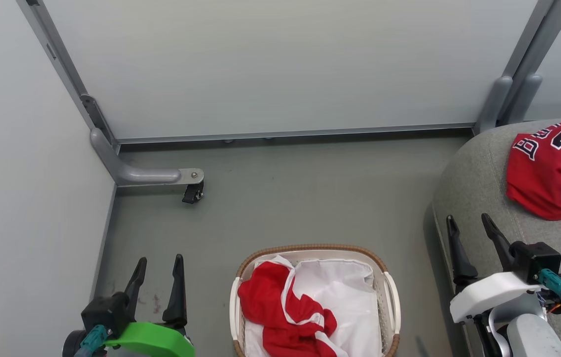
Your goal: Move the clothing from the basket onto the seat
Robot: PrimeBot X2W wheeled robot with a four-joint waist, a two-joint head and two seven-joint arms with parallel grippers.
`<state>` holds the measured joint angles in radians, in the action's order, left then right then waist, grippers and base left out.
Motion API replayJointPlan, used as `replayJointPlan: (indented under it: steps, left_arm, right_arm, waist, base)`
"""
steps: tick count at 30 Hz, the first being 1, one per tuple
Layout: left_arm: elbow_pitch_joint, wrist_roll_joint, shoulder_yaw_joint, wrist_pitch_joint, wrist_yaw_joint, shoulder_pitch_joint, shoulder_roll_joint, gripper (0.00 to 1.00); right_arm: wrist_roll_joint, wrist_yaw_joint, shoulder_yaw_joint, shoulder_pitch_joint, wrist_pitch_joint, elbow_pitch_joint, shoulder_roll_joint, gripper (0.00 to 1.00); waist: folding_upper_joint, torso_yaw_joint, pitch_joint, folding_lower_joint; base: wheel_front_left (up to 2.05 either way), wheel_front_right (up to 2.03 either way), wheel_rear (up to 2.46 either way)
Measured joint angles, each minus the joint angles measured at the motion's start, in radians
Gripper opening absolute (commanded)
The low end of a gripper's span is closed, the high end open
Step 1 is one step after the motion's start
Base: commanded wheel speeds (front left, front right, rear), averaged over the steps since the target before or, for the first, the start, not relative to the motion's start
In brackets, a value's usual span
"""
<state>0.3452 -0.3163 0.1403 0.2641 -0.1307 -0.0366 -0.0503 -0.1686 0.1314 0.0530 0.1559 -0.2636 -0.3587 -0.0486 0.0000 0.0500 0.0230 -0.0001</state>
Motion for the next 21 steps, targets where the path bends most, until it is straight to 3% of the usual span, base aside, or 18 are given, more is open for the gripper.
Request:
replayJointPlan:
  steps: [8, 21]
  left_arm:
    - [-0.001, 0.001, 0.005, 0.0, 0.0, -0.002, 0.0, 1.0]
    - [0.073, 0.036, 0.132, 0.0, 0.0, -0.166, -0.003, 1.0]
  right_arm:
    - [-0.001, 0.0, -0.003, 0.0, 0.0, 0.003, 0.0, 1.0]
    - [-0.001, 0.0, -0.008, 0.07, 0.0, 0.039, 0.0, 1.0]
  waist:
    - [0.0, -0.004, 0.008, 0.0]
    - [0.0, -0.026, 0.098, 0.0]
  base:
    - [0.0, 0.0, 0.0]
    - [0.0, 0.0, 0.0]
